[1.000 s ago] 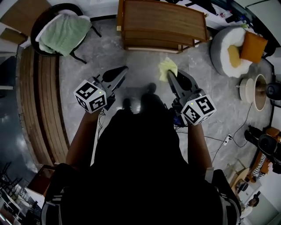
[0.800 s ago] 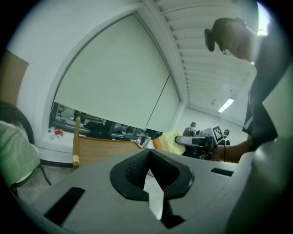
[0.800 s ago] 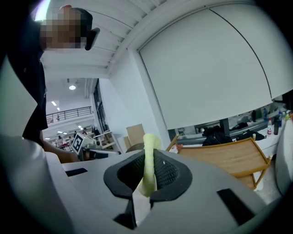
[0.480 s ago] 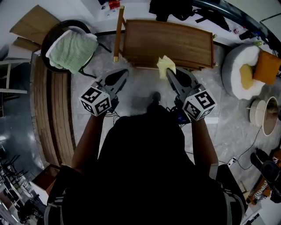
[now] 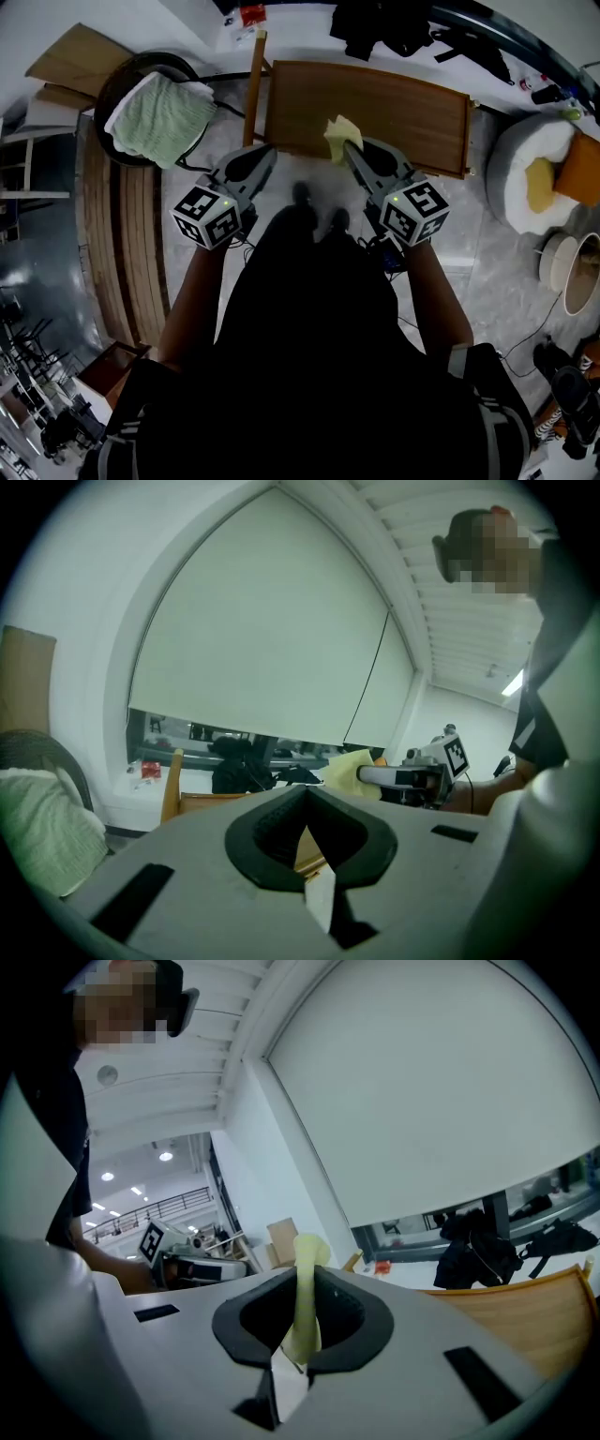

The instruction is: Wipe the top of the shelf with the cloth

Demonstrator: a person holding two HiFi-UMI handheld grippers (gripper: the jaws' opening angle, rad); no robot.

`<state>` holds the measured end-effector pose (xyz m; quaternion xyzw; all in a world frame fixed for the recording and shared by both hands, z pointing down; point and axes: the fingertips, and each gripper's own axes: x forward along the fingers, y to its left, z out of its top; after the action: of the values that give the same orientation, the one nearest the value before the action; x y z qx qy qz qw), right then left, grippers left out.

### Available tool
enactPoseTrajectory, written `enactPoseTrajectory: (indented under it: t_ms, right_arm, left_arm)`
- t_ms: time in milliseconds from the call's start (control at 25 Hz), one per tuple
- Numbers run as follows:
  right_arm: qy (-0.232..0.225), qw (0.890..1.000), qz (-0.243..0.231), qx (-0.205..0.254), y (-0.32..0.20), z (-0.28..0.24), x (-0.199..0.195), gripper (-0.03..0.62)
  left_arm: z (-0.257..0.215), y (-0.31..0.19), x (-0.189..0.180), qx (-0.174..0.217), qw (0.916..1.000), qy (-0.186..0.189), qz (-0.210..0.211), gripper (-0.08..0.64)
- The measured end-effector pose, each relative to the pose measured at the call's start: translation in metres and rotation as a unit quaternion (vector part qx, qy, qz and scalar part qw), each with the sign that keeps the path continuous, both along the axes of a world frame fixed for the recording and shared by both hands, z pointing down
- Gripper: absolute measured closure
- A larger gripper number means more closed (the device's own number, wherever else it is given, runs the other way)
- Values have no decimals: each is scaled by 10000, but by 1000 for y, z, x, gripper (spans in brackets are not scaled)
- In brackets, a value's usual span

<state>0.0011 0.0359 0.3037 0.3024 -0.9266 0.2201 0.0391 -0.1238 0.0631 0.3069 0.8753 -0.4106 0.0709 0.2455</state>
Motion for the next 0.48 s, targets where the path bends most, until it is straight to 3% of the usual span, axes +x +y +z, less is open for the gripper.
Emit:
enactPoseTrajectory:
  t_ms: [240, 480]
  right_arm:
    - [267, 9989, 37, -378, -68, 34, -47, 549]
    - [253, 9934, 256, -1090, -149, 72, -90, 549]
  left_arm:
    - [27, -68, -26, -252, 9996, 138, -52, 549]
    - [57, -134, -53, -716, 9974, 7, -26, 548]
